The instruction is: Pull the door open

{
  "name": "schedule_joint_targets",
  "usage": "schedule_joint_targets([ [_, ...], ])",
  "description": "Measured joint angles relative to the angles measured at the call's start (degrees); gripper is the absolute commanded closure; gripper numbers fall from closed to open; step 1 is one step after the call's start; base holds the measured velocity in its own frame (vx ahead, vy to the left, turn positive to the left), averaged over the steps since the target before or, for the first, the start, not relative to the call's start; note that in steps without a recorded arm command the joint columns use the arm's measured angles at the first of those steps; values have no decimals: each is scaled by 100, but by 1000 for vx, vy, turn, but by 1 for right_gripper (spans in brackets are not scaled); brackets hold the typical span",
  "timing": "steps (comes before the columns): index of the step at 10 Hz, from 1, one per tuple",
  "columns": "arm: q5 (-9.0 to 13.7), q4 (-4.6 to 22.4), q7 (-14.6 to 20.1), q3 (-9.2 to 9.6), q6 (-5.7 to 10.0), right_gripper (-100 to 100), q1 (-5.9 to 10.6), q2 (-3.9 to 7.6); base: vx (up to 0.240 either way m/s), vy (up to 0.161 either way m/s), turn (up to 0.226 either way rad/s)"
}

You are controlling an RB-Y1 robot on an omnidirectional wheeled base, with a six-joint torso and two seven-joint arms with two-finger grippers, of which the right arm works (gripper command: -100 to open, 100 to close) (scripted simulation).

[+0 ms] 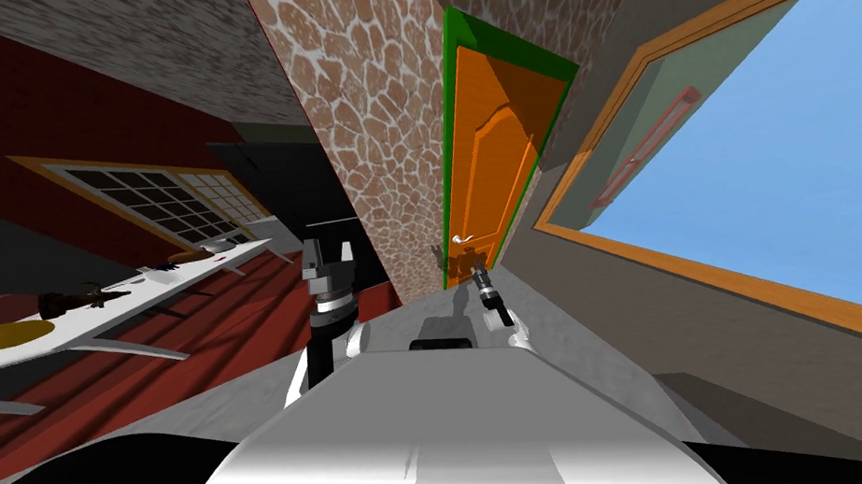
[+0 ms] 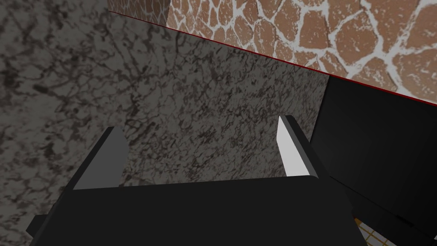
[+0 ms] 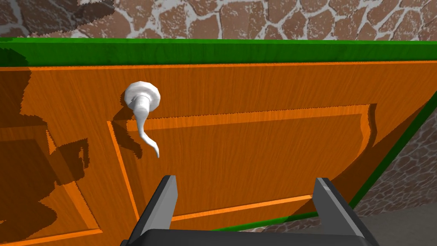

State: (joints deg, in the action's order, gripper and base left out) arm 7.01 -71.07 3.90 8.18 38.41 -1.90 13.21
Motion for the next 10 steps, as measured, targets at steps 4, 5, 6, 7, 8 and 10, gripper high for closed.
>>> schedule_joint_targets([
  [4, 26, 607, 117, 103, 97, -100, 280, 119, 82, -73, 91],
  [5, 34, 713, 151, 127, 103, -100, 322, 161, 79, -69, 81],
  [6, 41, 840, 183, 151, 114, -100, 382, 193, 77, -77, 70],
  [7, 46, 1025, 211, 176, 152, -100, 468, 215, 73, -77, 86],
  [8, 53, 1145, 238, 200, 168, -100, 523, 245, 61, -81, 82],
  [10, 63, 1371, 282, 247, 183, -100, 623, 291, 71, -66, 78],
])
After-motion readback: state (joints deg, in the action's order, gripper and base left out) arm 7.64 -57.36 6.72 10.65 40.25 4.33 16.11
